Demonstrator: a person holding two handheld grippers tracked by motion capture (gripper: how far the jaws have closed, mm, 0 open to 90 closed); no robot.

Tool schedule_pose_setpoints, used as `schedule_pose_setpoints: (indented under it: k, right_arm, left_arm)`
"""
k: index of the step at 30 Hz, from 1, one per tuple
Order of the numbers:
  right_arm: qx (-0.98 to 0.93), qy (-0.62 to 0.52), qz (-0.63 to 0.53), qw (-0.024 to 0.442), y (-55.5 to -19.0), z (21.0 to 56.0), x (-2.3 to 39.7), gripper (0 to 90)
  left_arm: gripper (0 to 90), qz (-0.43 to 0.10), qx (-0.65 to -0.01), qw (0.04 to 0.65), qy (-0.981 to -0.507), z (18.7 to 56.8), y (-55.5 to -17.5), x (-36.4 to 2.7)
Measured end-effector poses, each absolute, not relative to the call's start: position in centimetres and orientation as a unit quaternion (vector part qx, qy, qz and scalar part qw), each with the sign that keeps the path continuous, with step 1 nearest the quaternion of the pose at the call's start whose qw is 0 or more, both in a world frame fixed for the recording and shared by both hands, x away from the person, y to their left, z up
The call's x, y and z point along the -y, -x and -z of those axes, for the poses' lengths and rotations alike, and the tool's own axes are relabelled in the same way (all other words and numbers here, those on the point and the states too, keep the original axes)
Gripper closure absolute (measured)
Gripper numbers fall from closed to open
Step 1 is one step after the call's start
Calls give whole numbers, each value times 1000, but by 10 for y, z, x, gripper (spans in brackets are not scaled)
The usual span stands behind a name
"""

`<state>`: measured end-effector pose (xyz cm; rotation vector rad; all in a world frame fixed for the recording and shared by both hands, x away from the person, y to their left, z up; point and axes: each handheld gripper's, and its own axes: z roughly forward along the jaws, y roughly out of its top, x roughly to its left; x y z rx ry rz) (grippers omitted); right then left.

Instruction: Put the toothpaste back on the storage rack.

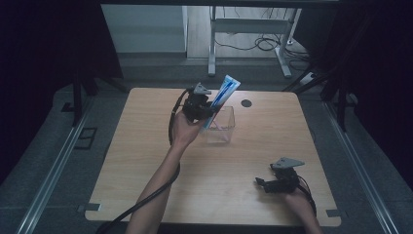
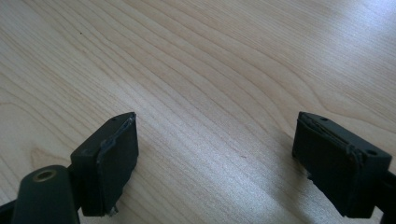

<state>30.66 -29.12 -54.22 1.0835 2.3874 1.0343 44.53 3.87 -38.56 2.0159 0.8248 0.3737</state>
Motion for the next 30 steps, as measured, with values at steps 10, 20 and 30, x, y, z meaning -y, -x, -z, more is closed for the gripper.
schedule_pose_setpoints:
  k: [10,20,30]
  right_arm:
    - [-836,-380,-362,161,-307,542,291,143]
    - [-836,-380,-363,160,-307,542,291,143]
    - [-835,-380,-364,158,-307,542,292,143]
  left_arm:
    - [741,-159,-326,461,-810,393,-462,-25]
    - [740,-164,-333,477,-797,400,-478,-15]
    - [738,-170,-340,464,-800,420,-484,-8]
